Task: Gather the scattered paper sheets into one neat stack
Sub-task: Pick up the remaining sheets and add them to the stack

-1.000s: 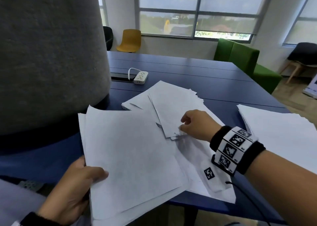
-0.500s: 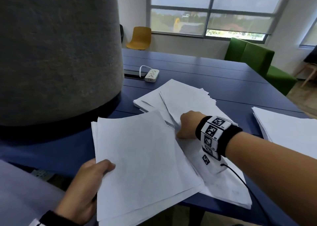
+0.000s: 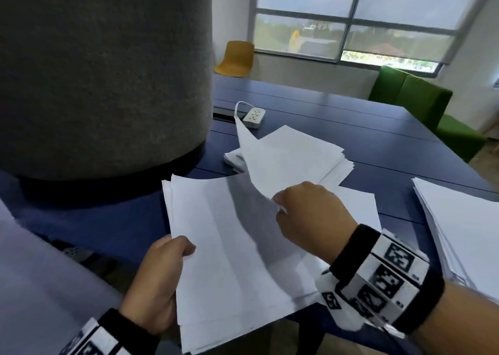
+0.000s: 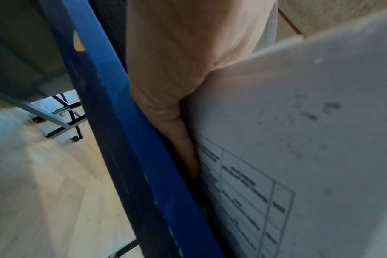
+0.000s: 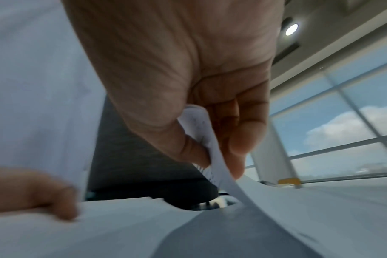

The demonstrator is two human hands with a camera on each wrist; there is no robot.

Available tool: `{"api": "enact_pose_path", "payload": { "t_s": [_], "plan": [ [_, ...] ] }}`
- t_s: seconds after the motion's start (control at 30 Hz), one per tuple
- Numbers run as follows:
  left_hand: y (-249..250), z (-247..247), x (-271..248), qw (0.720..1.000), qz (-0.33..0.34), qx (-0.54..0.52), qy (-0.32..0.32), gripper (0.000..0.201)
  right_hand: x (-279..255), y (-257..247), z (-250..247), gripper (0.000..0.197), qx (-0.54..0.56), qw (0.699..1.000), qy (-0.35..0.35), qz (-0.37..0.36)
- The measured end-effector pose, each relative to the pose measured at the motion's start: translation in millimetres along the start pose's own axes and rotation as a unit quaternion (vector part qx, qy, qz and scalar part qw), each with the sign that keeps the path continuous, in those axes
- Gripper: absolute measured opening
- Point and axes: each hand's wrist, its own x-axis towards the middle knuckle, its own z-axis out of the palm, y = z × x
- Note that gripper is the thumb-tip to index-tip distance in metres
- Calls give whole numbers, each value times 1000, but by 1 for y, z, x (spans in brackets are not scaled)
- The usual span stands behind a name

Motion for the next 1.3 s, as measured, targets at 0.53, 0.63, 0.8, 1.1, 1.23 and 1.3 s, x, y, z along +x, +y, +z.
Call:
{"api": "enact_pose_path", "payload": {
  "t_s": [0.53, 0.63, 0.8, 1.1, 1.23, 1.3],
  "plan": [
    [-4, 3, 0, 999, 11, -30, 8, 28, -34, -73, 0, 39, 143, 963, -108, -199],
    [-6, -2, 3, 1000, 11, -11, 2, 29, -28, -72, -5, 62, 192, 952, -158, -177],
    [3, -16, 5, 1000, 6, 21, -16, 27, 27, -30, 1, 41, 190, 972, -84, -108],
    [-1, -32, 9, 999, 10, 44, 4, 17, 108, 55, 40, 51, -3, 988, -150, 30],
    [-2, -31, 10, 999, 11, 34, 8, 17, 114, 58, 50, 41, 21, 989, -136, 49],
    [-2, -32, 11, 999, 8, 31, 10, 16, 117, 61, 48, 37, 31, 988, -140, 48]
  ]
}}
